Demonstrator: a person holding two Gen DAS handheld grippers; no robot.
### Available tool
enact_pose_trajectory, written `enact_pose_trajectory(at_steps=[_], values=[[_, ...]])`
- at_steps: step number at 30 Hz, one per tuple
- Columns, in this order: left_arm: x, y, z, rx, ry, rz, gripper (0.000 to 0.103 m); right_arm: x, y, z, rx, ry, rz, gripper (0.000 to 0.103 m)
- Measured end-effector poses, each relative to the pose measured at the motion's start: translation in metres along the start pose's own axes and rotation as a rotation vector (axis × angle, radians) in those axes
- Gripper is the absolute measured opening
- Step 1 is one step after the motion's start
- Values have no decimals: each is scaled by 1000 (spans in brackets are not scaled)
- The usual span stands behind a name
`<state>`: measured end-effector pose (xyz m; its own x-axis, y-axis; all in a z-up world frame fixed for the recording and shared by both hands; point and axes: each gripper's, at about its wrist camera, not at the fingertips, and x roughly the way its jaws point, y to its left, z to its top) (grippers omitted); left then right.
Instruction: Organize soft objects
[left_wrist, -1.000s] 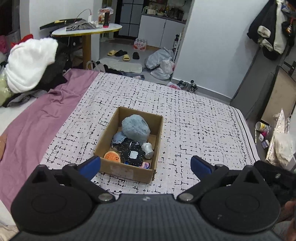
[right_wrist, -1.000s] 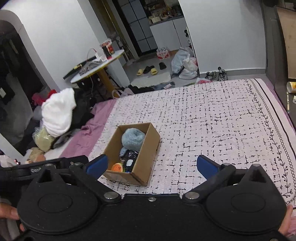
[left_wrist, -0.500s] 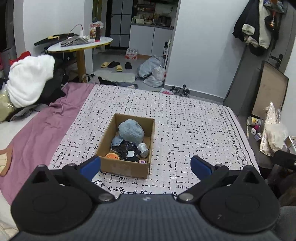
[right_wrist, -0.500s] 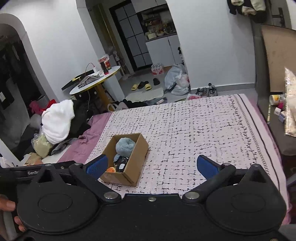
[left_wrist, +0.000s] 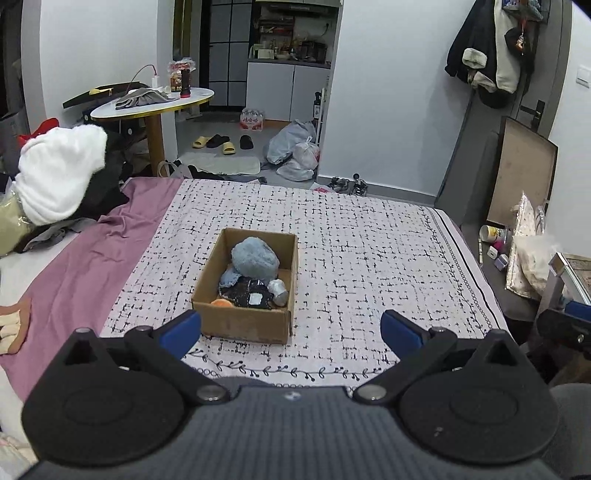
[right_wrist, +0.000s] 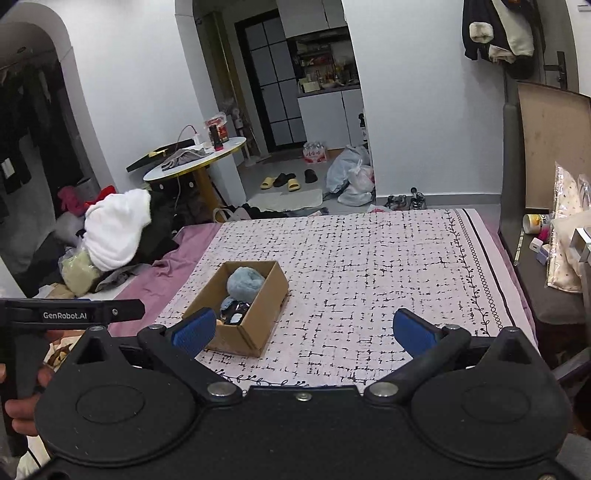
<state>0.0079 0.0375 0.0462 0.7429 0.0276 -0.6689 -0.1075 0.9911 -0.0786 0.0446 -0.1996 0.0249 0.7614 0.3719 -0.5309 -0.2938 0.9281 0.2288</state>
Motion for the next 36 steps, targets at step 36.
enact_pose_trajectory(at_steps=[36], values=[[-13,20,-14,8,-1,11,103,-5,0,-13,69,48,45,103]])
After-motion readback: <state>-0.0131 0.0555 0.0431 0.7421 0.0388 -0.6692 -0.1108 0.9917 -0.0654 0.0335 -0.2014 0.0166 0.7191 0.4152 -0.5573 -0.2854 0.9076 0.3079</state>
